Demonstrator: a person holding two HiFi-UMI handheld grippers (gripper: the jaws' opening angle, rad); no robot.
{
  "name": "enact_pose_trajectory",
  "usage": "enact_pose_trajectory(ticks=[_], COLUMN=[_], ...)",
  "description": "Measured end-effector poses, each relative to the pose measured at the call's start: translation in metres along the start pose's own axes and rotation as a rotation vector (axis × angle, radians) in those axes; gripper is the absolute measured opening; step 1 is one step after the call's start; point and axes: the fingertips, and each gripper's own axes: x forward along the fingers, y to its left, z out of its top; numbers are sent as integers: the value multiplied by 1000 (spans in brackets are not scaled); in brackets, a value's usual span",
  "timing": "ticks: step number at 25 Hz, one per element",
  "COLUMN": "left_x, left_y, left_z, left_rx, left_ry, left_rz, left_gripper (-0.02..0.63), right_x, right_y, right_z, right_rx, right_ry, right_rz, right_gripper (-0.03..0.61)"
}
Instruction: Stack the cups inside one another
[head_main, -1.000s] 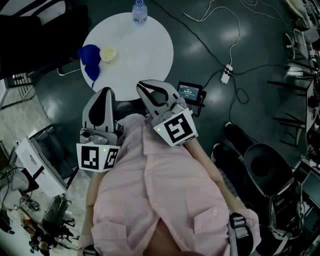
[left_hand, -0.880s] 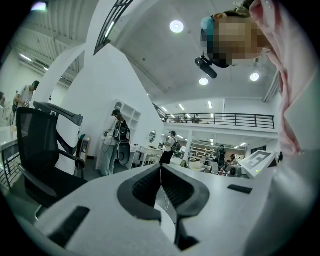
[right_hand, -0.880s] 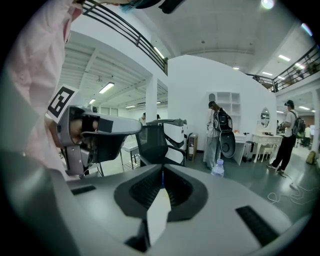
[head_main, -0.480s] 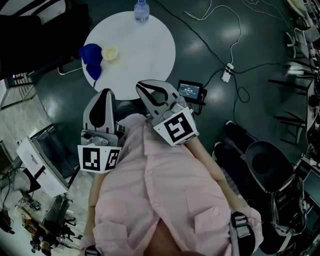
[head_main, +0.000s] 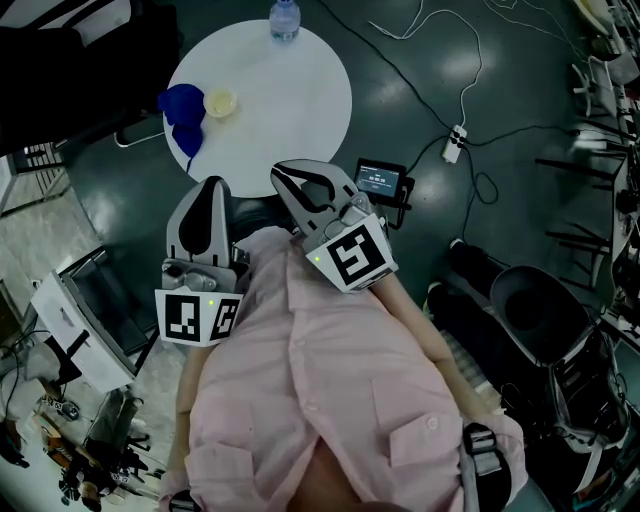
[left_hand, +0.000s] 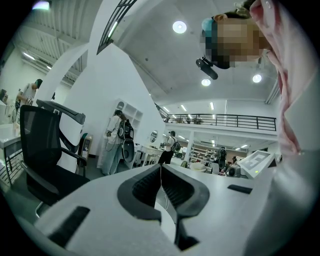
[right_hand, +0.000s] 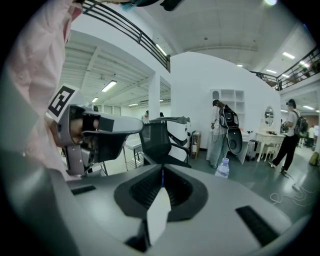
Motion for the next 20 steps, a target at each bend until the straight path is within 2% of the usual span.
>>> enact_pose_trajectory(ticks=[20], left_x=[-2], left_y=[-1], left_z=[-2], left_rx=[5], left_ry=[-4], left_rz=[6], left_gripper=[18], right_x=[-1], right_y=[0], right_z=[-3], right_rx=[-3], right_ry=[-7], right_rz=[-2], right_gripper=[34])
